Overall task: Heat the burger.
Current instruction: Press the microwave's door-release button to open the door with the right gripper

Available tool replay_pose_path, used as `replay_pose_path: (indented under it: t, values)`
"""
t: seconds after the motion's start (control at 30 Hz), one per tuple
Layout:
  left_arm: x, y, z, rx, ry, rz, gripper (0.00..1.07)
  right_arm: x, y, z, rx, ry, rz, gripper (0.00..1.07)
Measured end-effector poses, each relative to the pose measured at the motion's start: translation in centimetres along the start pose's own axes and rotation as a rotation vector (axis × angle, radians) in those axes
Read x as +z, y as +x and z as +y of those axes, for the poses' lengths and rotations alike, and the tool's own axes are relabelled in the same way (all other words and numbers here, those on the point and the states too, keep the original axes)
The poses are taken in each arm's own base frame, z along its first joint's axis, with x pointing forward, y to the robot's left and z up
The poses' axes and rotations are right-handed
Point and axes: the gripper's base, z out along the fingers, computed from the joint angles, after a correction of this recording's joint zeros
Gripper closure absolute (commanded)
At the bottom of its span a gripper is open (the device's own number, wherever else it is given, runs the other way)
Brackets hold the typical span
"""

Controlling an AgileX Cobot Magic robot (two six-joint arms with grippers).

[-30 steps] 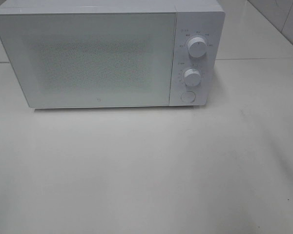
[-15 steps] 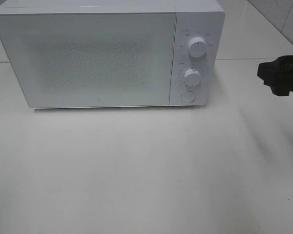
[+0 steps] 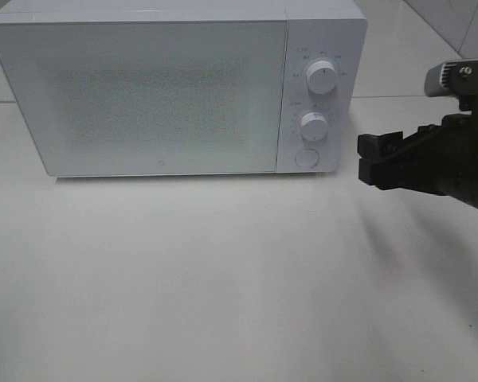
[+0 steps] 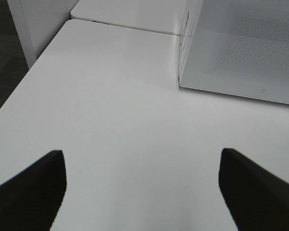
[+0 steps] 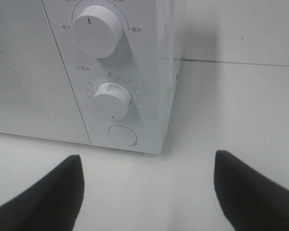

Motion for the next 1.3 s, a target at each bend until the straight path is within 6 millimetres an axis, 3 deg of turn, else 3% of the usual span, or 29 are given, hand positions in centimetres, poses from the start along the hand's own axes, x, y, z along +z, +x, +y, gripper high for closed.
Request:
replay_pose_path:
  t: [0.23, 0.5, 0.83, 1.1, 1.13, 1.27, 1.3]
  values:
    - [0.0, 0.0, 0.0, 0.000, 0.000, 0.000, 0.25, 1.0, 1.2, 2.2, -0.036, 0.065, -0.028, 0.35]
    - [0.0, 0.0, 0.0, 0.000, 0.000, 0.000, 0.25, 1.4, 3.5, 6.1, -0.038, 0.093, 0.005, 0.35]
    - [0.0, 0.0, 0.0, 0.000, 0.000, 0.000, 0.25, 2.3, 3.6, 6.9, -0.009, 0.096, 0.006, 0.35]
    - [0.0, 0.0, 0.0, 0.000, 0.000, 0.000, 0.25, 2.3, 3.5, 7.0, 0.309, 0.093, -0.014, 0.39]
    - [0.0, 0.0, 0.0, 0.000, 0.000, 0.000, 0.25, 2.3, 3.5, 7.0, 0.434, 0.085, -0.021, 0.42]
    - [0.0, 0.0, 0.0, 0.000, 0.000, 0.000, 0.25, 2.4, 3.5, 7.1, 0.611, 0.070, -0.029, 0.47]
    - [0.0, 0.0, 0.0, 0.000, 0.000, 0.000, 0.25, 2.4, 3.4, 7.2, 0.766, 0.065, -0.034, 0.52]
